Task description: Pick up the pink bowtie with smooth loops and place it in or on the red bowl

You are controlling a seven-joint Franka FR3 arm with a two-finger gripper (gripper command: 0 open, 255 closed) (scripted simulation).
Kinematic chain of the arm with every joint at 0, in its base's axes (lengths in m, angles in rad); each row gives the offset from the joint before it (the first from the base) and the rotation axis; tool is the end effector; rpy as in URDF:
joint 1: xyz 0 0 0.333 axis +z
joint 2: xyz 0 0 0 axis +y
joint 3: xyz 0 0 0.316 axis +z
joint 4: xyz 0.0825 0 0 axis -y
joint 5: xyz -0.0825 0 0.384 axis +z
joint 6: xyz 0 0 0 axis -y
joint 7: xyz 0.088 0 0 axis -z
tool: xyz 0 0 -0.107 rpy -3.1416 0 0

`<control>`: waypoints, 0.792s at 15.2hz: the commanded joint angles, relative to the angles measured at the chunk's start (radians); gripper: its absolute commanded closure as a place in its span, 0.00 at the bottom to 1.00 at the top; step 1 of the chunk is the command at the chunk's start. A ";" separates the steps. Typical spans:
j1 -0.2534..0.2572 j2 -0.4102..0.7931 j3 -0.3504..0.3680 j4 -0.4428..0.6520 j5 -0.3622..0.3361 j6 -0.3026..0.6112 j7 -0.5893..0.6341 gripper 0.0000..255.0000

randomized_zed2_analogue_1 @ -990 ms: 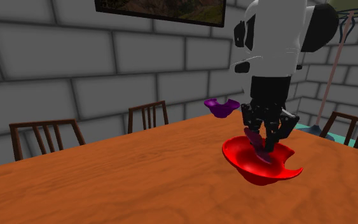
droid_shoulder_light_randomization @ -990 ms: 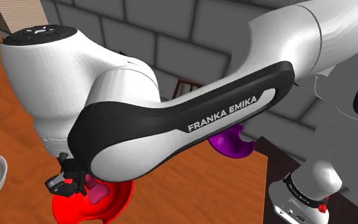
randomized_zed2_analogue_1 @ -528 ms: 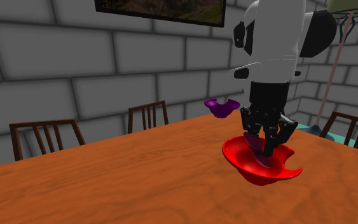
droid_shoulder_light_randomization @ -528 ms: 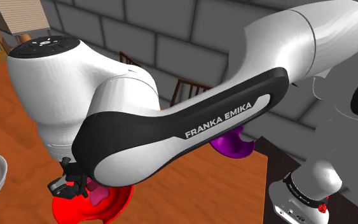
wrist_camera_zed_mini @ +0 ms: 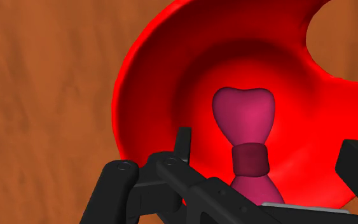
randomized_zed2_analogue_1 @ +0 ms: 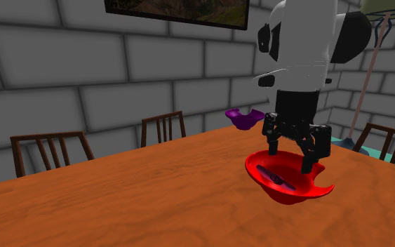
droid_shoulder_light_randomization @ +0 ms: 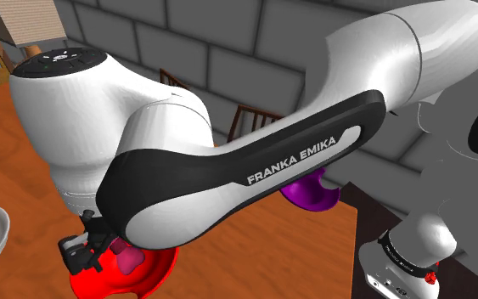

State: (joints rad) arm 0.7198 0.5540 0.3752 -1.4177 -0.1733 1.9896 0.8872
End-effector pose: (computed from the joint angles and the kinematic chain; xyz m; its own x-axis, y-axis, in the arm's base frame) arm 0.3785 0.6019 0.3991 0.9765 0.2151 0.0109 0.2154 -0.9744 -0.0642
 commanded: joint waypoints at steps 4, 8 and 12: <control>-0.001 -0.032 0.007 0.078 0.014 -0.109 -0.010 0.00; -0.001 -0.032 0.007 0.078 0.014 -0.109 -0.010 0.00; -0.001 -0.032 0.007 0.078 0.014 -0.109 -0.010 0.00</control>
